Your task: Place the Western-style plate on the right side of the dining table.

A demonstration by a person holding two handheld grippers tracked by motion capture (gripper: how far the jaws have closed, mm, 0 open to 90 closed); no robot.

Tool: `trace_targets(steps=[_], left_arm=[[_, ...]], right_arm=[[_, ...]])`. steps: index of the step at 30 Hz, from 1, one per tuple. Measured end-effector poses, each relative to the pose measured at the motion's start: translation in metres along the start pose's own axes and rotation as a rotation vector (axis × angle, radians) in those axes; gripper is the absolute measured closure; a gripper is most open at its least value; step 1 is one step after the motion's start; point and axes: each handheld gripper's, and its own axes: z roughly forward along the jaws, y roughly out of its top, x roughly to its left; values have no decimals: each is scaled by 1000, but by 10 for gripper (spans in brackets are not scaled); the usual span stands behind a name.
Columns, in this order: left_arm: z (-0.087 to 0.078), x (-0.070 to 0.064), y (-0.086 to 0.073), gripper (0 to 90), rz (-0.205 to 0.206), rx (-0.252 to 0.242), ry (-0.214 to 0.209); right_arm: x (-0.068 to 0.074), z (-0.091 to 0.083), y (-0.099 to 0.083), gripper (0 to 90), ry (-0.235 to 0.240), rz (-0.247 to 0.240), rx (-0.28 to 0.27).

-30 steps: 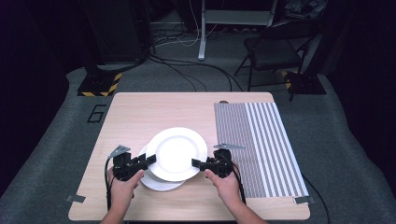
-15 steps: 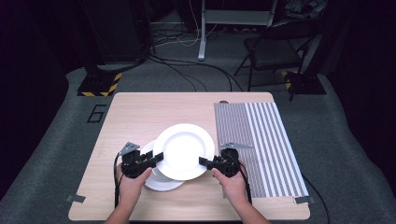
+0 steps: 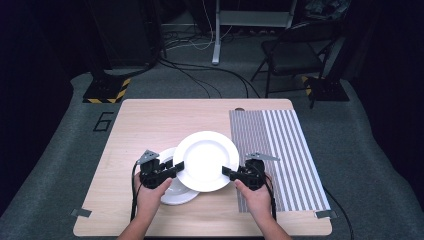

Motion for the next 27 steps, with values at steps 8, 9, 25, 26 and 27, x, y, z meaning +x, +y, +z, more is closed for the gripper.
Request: trace_targets(steps=[8,9,25,26,27], left_arm=[[9,-5,0,558,2,7,-15],[10,-6,1,558,5,8,-16],[23,-16,5,557,26,14,-47],[26,-18,6,557,21,16,-56],[26,-18,6,557,21,16,-56]], right_arm=[[-3,-8,-1,527,-34,6,-14],[-4,-9,-2,527,-37,2,-15],[-13,-24,-4,529,-67,13,-46],[-13,-25,-5,529,-72,14,-49],[-13,-25,-5,529,-72,14,-49]])
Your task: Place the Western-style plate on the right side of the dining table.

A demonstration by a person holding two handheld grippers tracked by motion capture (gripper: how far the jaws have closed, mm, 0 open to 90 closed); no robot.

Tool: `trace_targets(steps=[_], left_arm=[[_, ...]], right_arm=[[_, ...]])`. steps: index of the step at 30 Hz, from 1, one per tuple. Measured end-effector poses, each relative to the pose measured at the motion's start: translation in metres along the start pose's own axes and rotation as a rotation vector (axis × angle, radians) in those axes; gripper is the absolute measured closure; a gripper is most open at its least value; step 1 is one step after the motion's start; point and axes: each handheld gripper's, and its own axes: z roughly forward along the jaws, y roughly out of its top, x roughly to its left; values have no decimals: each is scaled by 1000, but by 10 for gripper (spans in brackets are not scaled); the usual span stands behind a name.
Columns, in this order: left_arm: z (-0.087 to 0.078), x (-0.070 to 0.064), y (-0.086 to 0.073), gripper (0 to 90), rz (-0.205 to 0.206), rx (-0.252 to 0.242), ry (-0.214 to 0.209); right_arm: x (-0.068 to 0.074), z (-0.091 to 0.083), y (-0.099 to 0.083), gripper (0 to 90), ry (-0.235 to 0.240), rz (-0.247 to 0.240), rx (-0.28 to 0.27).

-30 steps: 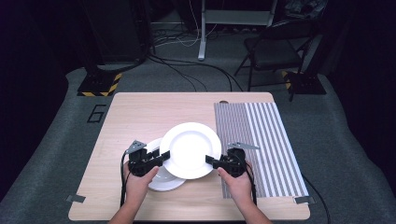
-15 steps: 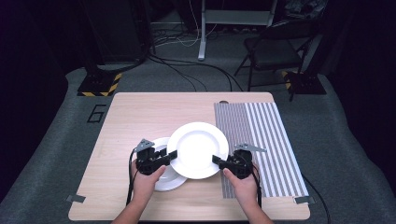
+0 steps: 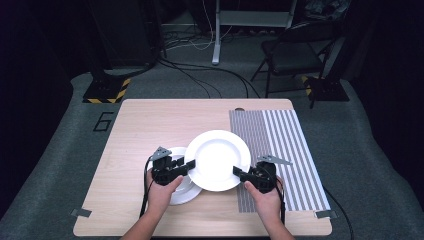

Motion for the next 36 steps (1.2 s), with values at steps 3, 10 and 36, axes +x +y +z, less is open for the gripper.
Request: trace_targets(steps=[3,10,36], left_arm=[[4,-3,1,557,1,0,-5],[10,-9,4,557,9,-3,-18],[43,-38,14,557,44,18,-101]], right_arm=[[-3,-4,0,531,-9,-3,-8],[-6,-11,-1,532,-24,11,-20],[-26,-52,-7,549,-118,59,-82]])
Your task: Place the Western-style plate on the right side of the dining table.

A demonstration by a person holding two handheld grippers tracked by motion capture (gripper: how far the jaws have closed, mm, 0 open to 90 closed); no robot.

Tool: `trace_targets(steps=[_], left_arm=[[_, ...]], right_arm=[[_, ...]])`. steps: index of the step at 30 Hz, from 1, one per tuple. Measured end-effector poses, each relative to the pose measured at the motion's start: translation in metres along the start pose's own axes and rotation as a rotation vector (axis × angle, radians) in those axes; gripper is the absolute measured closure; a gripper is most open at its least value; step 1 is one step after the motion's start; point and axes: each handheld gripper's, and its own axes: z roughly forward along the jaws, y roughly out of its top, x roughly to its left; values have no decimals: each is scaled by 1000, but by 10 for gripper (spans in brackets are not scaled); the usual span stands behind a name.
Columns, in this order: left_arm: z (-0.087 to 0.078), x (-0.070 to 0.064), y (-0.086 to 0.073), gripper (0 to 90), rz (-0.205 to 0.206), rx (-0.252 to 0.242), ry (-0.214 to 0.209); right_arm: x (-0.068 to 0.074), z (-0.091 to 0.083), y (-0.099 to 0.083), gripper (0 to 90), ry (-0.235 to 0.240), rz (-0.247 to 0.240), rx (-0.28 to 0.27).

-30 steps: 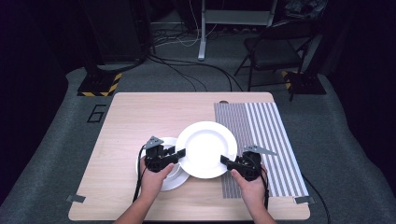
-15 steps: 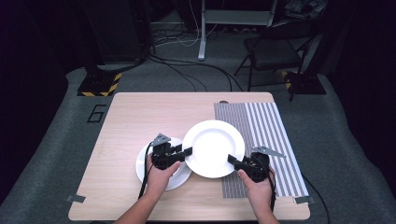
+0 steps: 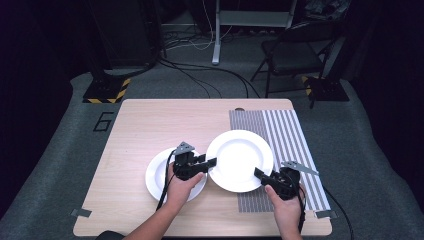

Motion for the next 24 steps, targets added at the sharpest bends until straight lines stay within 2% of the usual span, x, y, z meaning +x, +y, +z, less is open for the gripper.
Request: trace_targets(steps=[8,15,24], left_arm=[[12,-8,4,557,23,14,-24],[26,-17,6,558,37,26,-61],[43,-27,4,558,40,37,-80]], right_arm=[[-6,-10,-4,548,-26,12,-16],[-16,-22,-7,549,-57,40,-33],[-26,-33,-13,551,-102,56,-45]])
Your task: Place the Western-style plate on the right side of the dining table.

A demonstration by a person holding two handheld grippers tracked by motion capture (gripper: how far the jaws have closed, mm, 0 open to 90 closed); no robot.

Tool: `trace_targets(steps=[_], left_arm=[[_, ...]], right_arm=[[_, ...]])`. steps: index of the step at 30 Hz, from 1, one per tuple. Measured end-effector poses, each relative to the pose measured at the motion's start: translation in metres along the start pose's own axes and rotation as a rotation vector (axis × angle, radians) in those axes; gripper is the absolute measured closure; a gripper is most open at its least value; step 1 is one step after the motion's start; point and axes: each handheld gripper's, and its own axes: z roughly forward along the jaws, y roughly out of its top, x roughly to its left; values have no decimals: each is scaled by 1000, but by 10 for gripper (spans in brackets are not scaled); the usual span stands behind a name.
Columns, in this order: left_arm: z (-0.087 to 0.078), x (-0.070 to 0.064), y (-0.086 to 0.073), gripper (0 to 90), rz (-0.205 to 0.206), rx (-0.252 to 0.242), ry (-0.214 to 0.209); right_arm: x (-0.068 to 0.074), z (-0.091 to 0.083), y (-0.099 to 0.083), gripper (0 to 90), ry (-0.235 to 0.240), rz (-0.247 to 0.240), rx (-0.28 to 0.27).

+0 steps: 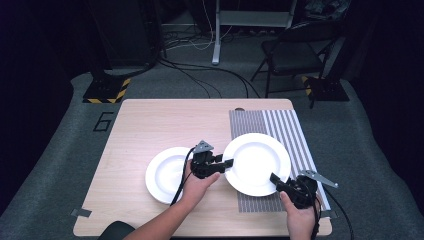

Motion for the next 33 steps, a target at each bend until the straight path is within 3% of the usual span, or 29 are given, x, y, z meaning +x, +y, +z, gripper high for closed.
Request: trace_targets(steps=[18,33], left_arm=[[21,-11,-3,562,24,17,-32],[28,-10,-5,565,26,25,-42]], right_arm=[[-20,-9,-10,551,-55,37,-18],[-26,-5,-10,552,-79,24,-15]])
